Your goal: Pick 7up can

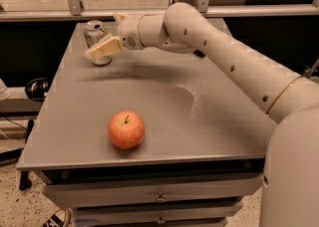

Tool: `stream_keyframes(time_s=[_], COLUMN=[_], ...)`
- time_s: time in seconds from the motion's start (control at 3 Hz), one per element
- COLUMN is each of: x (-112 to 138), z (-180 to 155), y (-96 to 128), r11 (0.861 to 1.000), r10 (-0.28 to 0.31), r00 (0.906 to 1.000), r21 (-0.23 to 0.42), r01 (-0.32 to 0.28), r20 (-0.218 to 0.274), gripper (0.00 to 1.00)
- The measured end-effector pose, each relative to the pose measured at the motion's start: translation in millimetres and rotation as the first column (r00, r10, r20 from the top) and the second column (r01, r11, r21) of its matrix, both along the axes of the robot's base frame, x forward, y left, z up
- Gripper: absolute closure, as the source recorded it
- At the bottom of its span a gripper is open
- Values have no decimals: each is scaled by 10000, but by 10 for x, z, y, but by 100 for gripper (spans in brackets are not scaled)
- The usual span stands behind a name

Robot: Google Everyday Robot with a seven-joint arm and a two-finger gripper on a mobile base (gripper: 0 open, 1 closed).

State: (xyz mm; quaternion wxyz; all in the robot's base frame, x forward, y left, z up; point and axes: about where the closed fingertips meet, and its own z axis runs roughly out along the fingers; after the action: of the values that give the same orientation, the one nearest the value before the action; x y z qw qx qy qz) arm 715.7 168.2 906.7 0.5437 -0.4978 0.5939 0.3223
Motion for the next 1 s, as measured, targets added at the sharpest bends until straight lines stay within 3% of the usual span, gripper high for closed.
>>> stream_keyframes(time_s=[0.33,1.0], x=[-19,-63], z=[-64,-150], y=[94,111], r11=[9998,9997], r10=[153,147], r00=[9998,9994], r21=[110,216], r01=[-152,-140], r20=[-118,-306], gripper=[15,60])
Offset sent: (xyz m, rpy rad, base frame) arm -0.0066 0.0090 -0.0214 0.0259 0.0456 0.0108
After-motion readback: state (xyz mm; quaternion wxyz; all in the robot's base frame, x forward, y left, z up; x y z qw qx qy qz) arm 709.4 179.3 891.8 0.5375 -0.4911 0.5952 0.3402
